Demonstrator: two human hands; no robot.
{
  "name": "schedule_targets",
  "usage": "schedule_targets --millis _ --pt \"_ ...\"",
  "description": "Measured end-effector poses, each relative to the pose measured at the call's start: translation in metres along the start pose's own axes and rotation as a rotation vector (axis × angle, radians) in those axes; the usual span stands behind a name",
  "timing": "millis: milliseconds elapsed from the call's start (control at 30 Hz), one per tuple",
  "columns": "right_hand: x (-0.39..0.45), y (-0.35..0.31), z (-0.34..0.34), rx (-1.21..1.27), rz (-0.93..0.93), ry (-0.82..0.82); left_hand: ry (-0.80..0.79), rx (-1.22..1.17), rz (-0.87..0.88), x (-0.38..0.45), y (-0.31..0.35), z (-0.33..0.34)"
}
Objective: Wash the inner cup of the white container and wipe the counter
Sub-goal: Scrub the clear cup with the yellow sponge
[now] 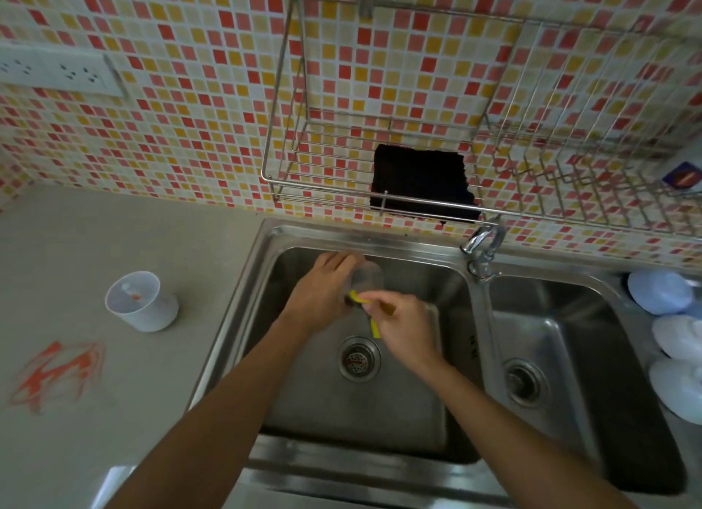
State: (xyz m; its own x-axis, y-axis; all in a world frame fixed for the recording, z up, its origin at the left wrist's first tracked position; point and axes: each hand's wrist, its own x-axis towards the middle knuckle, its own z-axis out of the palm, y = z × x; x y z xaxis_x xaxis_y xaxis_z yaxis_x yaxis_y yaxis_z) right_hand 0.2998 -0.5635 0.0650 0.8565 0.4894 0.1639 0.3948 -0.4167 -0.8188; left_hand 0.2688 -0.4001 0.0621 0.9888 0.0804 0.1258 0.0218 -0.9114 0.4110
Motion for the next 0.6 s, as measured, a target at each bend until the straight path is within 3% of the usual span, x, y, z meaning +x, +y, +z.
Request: schedule_targets --millis 67,200,267,400,500,600 --pt "0.007 0.012 -0.012 -0.097 -0.113 -0.058 0.001 0.015 0.021 0.002 0.005 -0.001" --pt "0.032 0.041 -0.035 -0.570 -0.542 -0.165 -0.041 -0.009 0.010 0.009 0.016 0.000" --pt "0.031 0.046 -0.034 -0.606 -0.530 -0.167 -0.057 -0.023 0.008 0.010 0.017 0.001" --pt "0.014 0.042 -0.024 -0.252 -0.357 -0.220 -0.134 -0.030 -0.012 0.010 0.005 0.000" --pt "0.018 0.042 -0.025 -0.339 -0.443 -0.300 -0.168 -0.025 0.041 0.011 0.001 -0.005" --pt "0.025 0.043 -0.023 -0.455 -0.557 -0.285 -0.208 -0.110 -0.021 0.013 0.002 -0.010"
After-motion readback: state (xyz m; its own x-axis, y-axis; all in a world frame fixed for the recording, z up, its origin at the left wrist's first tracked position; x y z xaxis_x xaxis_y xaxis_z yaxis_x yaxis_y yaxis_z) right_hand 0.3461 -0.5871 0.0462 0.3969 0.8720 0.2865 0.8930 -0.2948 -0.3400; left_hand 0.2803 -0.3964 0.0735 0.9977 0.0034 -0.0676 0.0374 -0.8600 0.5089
